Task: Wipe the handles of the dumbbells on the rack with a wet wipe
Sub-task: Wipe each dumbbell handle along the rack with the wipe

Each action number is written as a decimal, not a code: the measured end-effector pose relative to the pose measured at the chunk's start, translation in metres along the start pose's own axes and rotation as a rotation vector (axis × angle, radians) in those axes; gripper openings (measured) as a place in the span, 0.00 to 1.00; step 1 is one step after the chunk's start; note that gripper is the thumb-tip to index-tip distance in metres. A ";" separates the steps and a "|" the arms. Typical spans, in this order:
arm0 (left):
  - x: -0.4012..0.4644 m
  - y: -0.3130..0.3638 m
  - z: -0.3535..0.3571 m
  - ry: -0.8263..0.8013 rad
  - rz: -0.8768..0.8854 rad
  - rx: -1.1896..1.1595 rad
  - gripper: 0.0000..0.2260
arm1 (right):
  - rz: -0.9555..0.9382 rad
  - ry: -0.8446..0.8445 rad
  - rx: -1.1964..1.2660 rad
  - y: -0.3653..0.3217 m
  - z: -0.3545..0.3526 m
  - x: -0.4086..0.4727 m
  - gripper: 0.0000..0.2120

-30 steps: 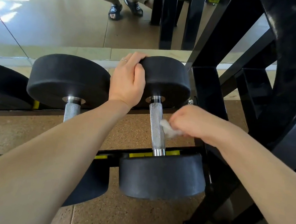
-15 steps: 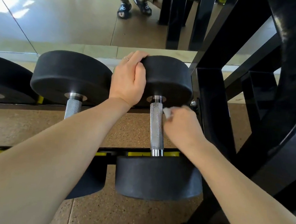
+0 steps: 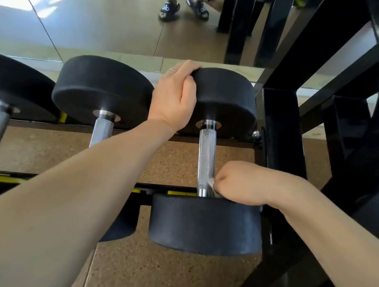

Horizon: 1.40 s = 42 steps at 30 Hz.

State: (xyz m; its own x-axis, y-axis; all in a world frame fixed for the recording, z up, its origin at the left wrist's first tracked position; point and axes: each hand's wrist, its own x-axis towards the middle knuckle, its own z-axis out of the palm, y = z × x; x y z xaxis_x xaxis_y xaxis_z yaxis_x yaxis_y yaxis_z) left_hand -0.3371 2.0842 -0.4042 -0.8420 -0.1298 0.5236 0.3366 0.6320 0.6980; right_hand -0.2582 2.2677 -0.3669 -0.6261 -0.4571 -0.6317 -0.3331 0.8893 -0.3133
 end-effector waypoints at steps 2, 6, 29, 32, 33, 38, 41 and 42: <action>0.000 0.000 -0.002 -0.013 0.006 -0.012 0.16 | -0.037 0.027 -0.051 -0.011 -0.002 -0.004 0.11; -0.001 0.008 -0.009 -0.090 -0.005 0.005 0.15 | -0.034 -0.011 -0.057 -0.035 0.000 -0.004 0.16; 0.041 -0.077 -0.178 -0.219 -0.365 0.136 0.22 | -0.163 0.817 -0.295 -0.203 0.035 0.107 0.23; 0.041 -0.077 -0.177 -0.204 -0.373 0.122 0.21 | -0.181 0.831 -0.363 -0.204 0.032 0.110 0.23; 0.040 -0.076 -0.177 -0.198 -0.378 0.122 0.21 | -0.198 0.840 -0.418 -0.203 0.032 0.112 0.23; 0.039 -0.075 -0.178 -0.176 -0.379 0.108 0.20 | -0.193 0.879 -0.344 -0.174 0.041 0.119 0.15; 0.038 -0.075 -0.178 -0.169 -0.380 0.108 0.20 | 0.125 0.776 0.578 -0.153 0.042 0.119 0.10; 0.038 -0.075 -0.178 -0.168 -0.380 0.103 0.19 | 0.208 0.693 0.980 -0.154 0.038 0.123 0.10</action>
State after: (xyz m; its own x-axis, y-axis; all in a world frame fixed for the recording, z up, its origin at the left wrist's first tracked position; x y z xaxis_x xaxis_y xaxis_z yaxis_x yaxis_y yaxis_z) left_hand -0.3193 1.8963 -0.3494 -0.9579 -0.2475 0.1458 -0.0476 0.6372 0.7692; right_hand -0.2572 2.0745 -0.4233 -0.9477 0.0508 -0.3152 0.3042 0.4438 -0.8429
